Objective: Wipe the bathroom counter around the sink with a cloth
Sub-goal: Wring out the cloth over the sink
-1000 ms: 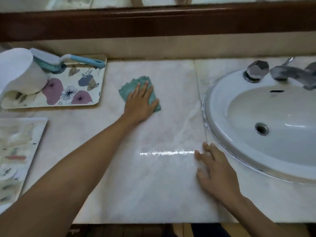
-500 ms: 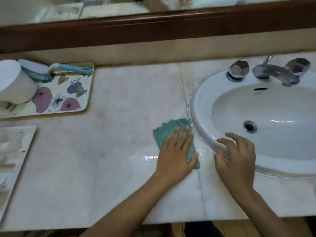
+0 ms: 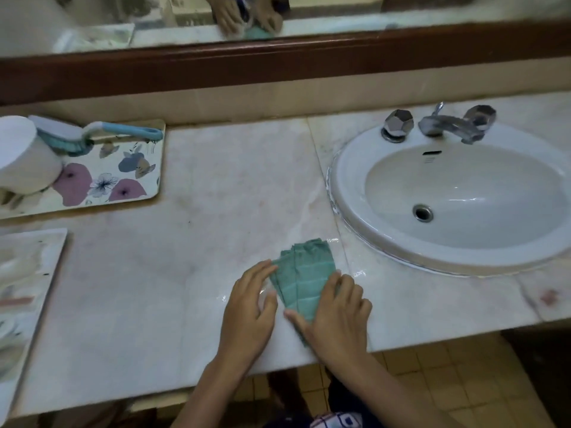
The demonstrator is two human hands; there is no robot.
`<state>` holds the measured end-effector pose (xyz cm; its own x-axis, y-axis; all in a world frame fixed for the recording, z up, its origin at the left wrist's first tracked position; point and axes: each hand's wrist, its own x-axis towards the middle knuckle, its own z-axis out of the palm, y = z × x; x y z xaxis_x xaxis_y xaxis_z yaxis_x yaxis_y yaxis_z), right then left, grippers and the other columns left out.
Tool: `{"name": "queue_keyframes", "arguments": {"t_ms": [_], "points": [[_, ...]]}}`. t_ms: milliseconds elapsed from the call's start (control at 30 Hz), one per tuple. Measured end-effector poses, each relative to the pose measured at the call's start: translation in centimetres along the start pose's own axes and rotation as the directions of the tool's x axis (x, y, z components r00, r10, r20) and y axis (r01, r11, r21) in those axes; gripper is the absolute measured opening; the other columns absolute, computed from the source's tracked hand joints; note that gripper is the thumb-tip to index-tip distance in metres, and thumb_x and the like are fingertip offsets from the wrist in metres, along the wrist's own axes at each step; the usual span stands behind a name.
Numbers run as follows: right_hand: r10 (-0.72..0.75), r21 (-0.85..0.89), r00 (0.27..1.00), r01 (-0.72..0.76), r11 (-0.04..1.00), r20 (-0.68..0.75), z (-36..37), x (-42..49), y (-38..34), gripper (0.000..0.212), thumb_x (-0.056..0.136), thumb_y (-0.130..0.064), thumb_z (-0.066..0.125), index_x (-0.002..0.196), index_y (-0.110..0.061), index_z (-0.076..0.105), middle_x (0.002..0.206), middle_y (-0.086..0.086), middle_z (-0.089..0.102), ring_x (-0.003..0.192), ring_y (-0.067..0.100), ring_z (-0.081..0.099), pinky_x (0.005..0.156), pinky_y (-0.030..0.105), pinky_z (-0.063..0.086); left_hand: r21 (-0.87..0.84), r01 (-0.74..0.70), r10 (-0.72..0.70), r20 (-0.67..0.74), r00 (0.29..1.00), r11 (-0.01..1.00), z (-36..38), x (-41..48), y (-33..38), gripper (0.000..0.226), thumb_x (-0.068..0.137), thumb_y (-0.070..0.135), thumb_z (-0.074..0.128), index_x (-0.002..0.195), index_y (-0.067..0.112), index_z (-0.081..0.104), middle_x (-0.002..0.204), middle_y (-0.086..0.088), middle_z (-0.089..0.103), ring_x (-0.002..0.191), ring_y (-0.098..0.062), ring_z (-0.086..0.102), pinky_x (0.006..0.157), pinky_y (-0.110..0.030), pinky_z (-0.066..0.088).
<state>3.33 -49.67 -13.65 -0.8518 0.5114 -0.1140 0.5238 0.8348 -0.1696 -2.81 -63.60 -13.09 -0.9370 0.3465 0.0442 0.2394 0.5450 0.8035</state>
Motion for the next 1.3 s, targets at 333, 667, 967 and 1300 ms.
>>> {"name": "queue_keyframes", "arguments": {"t_ms": [333,667,967,1300], "points": [[-0.085,0.127,0.974,0.059,0.99,0.212,-3.0,3.1,5.7,0.021,0.079,-0.011,0.053,0.099,-0.014,0.052,0.102,0.008,0.053,0.088,0.025,0.05,0.065,0.03,0.036,0.11,-0.192,0.188,0.052,0.981,0.975,-0.2,-1.0,1.4,0.036,0.088,0.036,0.045,0.12,0.039,0.058,0.134,0.029,0.045,0.124,-0.004,0.046,0.1,-0.004,0.027],[-0.812,0.413,0.245,-0.911,-0.006,0.529,-14.6,5.6,12.0,0.013,0.08,-0.012,0.043,0.091,-0.016,0.05,0.059,-0.002,0.044,0.044,0.009,0.026,0.042,0.017,0.029,0.272,-0.851,0.877,0.044,0.478,0.45,5.7,4.8,10.7,0.072,0.081,0.033,0.068,0.144,0.023,0.034,0.157,0.0,0.031,0.142,-0.028,0.036,0.1,-0.037,0.031],[-0.914,0.62,0.083,-0.759,0.2,0.397,-25.4,10.5,17.7,0.024,0.065,-0.029,0.053,0.078,-0.013,0.041,0.058,-0.002,0.024,0.045,0.011,0.018,0.044,0.016,0.009,0.23,-0.97,0.994,0.051,0.093,0.079,7.1,15.4,27.9,0.02,0.089,0.004,0.06,0.107,0.013,0.06,0.073,-0.005,0.063,0.057,-0.024,0.056,0.05,-0.038,0.042],[-0.588,0.763,0.488,-0.368,0.532,0.645,-30.4,17.8,24.2,0.039,0.057,-0.014,0.073,0.056,-0.018,0.034,0.051,0.0,0.026,0.043,0.013,0.02,0.046,0.02,0.013,0.345,-0.919,0.807,0.477,0.347,0.191,11.0,20.6,35.0,0.037,0.08,0.026,0.05,0.114,0.013,0.055,0.08,-0.006,0.067,0.059,-0.033,0.063,0.039,-0.034,0.045]]}}
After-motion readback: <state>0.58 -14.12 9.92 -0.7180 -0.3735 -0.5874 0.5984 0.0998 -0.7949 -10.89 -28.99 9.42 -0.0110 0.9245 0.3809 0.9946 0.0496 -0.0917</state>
